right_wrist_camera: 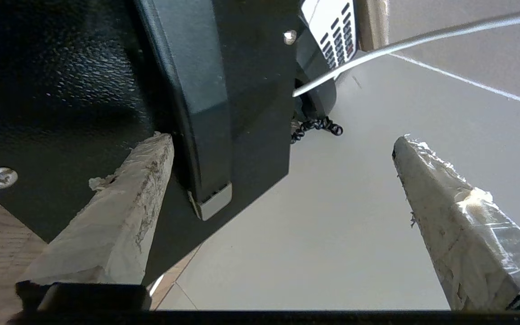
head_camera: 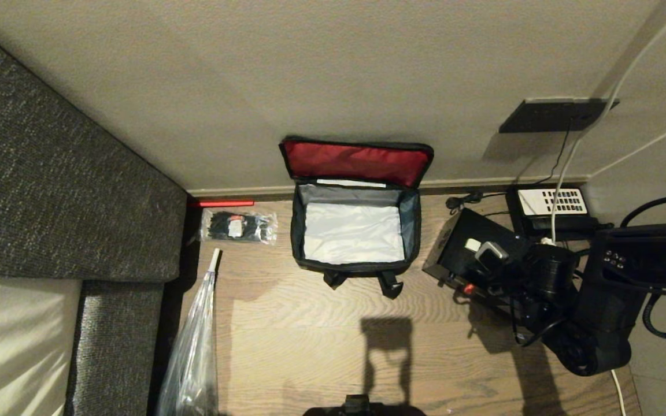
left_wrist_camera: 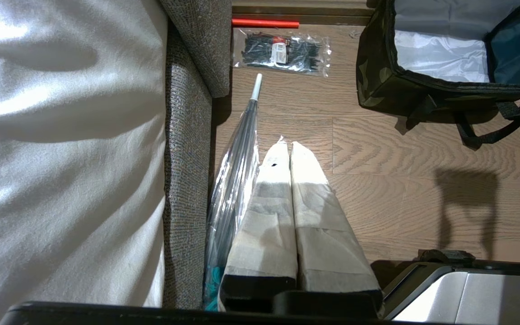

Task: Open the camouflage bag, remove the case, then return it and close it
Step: Grip the handle again

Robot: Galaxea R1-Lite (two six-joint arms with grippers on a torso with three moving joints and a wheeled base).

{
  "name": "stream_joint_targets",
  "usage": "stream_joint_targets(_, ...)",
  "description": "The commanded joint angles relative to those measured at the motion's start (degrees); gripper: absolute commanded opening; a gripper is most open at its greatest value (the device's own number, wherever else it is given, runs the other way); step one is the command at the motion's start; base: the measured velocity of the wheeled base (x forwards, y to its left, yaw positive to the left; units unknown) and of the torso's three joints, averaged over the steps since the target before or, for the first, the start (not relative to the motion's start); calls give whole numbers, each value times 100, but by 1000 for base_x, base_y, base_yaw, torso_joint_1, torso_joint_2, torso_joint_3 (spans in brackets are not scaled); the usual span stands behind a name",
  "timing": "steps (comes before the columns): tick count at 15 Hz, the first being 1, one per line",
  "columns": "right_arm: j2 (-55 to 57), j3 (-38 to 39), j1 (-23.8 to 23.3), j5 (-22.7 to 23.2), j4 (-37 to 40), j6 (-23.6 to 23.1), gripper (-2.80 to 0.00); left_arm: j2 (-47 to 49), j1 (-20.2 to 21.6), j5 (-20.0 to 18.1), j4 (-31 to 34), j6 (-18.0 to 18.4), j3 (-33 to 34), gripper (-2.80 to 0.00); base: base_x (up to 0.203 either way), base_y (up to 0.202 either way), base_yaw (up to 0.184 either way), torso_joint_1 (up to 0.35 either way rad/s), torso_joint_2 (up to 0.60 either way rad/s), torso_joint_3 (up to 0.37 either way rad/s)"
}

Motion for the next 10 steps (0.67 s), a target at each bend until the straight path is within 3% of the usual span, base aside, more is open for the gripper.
stream_joint_targets(1, 145, -171, 8, -16, -48, -51, 0, -11, 2, 2, 2, -2, 18, -280, 0, 0, 0, 0, 0, 0)
stream_joint_targets(10, 405, -888, -126, 12, -48, -368, 0, -19, 2, 2, 2, -2, 18, -280, 0, 0, 0, 0, 0, 0)
